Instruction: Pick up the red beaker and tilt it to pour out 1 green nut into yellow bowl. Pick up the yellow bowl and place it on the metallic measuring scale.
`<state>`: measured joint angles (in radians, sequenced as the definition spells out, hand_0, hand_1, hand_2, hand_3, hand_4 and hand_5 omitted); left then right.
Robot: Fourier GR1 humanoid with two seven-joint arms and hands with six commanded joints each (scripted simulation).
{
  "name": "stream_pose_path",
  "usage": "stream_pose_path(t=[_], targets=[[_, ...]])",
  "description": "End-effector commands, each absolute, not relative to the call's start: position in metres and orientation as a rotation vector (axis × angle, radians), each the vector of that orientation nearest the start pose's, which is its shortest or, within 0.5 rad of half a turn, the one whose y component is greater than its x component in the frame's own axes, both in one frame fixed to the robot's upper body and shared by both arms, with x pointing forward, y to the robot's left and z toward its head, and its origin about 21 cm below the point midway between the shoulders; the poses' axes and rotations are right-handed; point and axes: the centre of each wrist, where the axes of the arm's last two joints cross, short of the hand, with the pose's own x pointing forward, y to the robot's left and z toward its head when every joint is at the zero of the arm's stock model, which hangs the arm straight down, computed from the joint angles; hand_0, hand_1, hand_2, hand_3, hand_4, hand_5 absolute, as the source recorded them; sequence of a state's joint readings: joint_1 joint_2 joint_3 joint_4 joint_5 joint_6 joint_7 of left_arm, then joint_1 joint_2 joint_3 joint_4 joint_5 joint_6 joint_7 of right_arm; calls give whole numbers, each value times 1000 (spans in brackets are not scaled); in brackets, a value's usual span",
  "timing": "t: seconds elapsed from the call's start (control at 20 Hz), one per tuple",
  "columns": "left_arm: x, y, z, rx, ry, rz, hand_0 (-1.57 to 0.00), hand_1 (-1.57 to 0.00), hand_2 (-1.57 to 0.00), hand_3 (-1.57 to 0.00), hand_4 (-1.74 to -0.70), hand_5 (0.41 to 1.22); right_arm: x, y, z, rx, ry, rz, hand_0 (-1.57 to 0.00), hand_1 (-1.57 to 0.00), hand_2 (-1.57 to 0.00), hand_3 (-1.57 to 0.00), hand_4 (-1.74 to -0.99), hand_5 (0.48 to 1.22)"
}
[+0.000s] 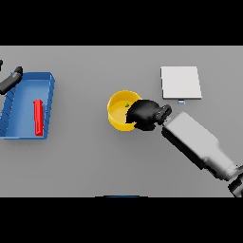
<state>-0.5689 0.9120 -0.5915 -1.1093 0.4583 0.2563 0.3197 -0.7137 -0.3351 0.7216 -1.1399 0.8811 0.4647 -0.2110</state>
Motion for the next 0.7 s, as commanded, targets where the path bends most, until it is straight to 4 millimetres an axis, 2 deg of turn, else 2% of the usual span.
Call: stream_pose_path(t=[0.0,0.15,0.35,0.45,0.65], targets=[[350,357,100,580,-1129,-400,1,1,1,1,-717,695,353,-119,59,-338,-1235,2151,-1535,-1532,-1327,-1323,-1727,1211],[348,357,97,576,-1132,-399,1,1,1,1,-723,694,354,-125,77,-348,-1247,2118,-1553,-1551,-1344,-1317,-1734,1216],[350,355,101,590,-1129,-407,1,1,1,1,-722,688,353,-135,104,-399,-1280,2078,-1563,-1563,-1432,-1208,-1738,1219],[348,354,100,594,-1128,-418,1,1,1,1,-714,686,355,-144,112,-475,-1287,2038,-1566,-1566,-1455,-1180,-1739,1220],[345,355,100,588,-1129,-415,1,1,1,1,-720,688,358,-163,122,-522,-1284,2011,-1561,-1569,-1524,-1161,-1740,1220]])
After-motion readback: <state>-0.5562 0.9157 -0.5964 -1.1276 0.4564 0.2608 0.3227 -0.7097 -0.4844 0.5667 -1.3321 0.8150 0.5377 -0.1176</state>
